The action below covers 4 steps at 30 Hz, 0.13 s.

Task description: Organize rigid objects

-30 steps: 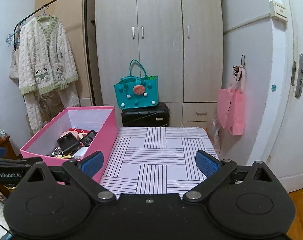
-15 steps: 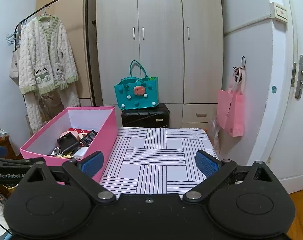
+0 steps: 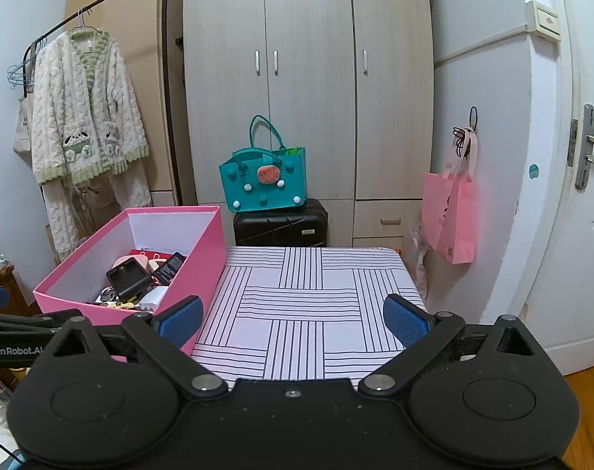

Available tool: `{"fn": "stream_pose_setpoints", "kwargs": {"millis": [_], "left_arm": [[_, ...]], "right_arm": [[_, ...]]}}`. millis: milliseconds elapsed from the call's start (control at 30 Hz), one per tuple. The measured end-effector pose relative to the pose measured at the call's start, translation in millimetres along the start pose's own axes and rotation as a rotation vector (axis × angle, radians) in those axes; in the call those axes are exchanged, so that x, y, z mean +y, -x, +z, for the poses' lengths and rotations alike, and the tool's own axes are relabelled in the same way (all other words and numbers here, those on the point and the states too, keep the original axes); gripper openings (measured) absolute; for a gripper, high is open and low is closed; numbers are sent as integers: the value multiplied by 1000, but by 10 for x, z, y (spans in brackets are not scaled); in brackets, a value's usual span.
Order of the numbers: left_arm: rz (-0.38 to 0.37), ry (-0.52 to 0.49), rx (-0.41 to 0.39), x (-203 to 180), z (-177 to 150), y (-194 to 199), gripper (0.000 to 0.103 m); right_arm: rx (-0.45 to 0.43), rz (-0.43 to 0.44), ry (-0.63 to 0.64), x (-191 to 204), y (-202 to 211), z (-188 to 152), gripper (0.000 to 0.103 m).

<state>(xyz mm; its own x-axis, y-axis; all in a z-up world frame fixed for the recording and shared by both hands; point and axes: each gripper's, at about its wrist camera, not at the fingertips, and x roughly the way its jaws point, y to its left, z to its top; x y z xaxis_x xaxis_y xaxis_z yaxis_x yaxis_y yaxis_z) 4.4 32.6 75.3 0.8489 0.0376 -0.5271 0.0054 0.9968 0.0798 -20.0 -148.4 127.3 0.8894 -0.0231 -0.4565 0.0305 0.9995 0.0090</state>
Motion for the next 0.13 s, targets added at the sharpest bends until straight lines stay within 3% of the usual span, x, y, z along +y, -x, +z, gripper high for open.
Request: {"fn": "stream_pose_setpoints", "kwargs": {"millis": [133], "left_arm": [[3,2,1,8,4,3,103]], "right_arm": [[1,-3,5,2,-5,-4,100]]}}
